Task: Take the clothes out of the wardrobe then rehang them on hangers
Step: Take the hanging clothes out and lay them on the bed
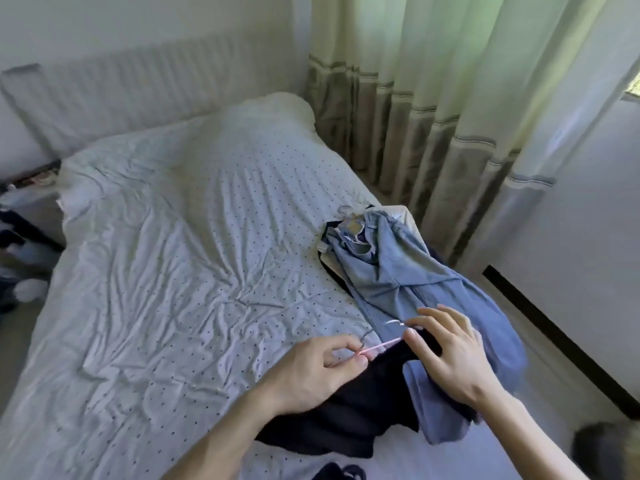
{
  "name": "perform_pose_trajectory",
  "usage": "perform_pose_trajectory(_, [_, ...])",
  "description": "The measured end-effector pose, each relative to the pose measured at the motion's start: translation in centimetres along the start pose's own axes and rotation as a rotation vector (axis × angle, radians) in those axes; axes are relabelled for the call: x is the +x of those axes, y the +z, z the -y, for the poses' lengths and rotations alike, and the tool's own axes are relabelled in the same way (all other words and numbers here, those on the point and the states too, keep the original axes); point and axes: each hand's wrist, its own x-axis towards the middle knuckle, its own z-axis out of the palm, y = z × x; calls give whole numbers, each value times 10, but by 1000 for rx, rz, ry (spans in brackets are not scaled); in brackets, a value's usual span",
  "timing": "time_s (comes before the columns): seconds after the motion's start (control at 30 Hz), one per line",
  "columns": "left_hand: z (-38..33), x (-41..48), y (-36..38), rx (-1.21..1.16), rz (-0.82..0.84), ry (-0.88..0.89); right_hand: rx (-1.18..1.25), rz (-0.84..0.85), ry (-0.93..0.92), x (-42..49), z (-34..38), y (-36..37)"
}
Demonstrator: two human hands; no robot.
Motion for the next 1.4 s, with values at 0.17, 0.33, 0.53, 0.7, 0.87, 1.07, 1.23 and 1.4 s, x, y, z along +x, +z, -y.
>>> perform_pose_trajectory(0.17, [3, -26, -46, -182, 53, -91, 266, 203, 27, 26, 5, 14])
perform_pose_trajectory(0.33, [10, -23, -90, -172, -135, -130, 480, 289, 77, 46, 17, 25])
perform_pose_trajectory(0.53, [47, 28, -111, -9, -488, -124, 651, 375, 254, 75, 6, 52])
perform_pose_trajectory(0.7, [77, 76, -131, 7, -621, -128, 579, 529, 330, 91, -5, 89])
perform_pose_trajectory(0.87, [123, 138, -157, 78, -574, -176, 390, 533, 364, 129, 3, 117])
perform_pose_trajectory(1.07, [186, 213, -208, 185, -563, -151, 295, 471, 494, 193, 17, 155])
perform_pose_trajectory(1.23, [241, 271, -252, 206, -642, -136, 263, 387, 538, 255, 34, 190])
perform_pose_trajectory(1.4, [303, 325, -272, 195, -575, -216, 200, 481, 530, 301, 39, 232])
